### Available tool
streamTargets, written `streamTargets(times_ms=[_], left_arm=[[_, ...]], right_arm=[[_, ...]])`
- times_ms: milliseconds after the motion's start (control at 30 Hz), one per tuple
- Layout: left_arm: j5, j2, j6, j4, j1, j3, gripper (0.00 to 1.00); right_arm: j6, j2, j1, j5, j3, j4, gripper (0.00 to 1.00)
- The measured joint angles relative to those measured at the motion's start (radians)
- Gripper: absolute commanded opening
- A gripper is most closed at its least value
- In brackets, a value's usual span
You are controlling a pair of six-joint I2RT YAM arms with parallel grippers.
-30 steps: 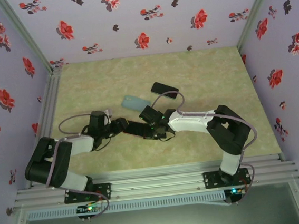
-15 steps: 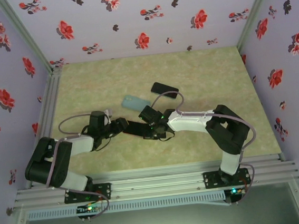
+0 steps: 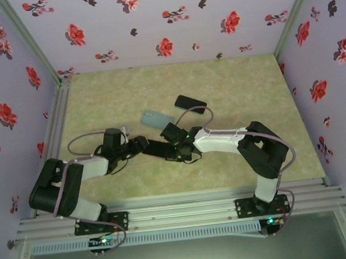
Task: Put the phone into the phone case
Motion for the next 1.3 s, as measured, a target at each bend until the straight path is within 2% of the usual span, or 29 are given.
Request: streamTargets(times_ms=[267,433,600,800,1000,1300], left_arm=[[0.000,-0.005,0.000,-0.010,0.004,0.003,0.61],[0.000,-0.031,-0.002,-0.116,0.004,0.035,0.61],[-0.016,-0.163,0.012,-0.245,0.004,0.048,0.62],[-0.089,-0.339,0.038,-0.345,0.004,0.041,0.62],[-0.161,-0.498,0.031,-0.409,0.003,0.022,0.64],[-0.210,-0.511,0.040,-0.476,-0.002,0.024,0.64]], right_arm=[[0.031,0.006,-0.010,-0.022,-0.035,0.066,0.00],[0.031,0.002,-0.011,-0.027,-0.034,0.065,0.00],[0.018,-0.018,-0.010,-0.019,-0.053,0.098,0.00],[-0.012,-0.043,0.001,0.008,-0.081,0.135,0.00],[-0.077,-0.091,0.011,0.053,-0.033,0.051,0.00],[-0.137,-0.211,0.011,0.078,0.022,0.029,0.00]])
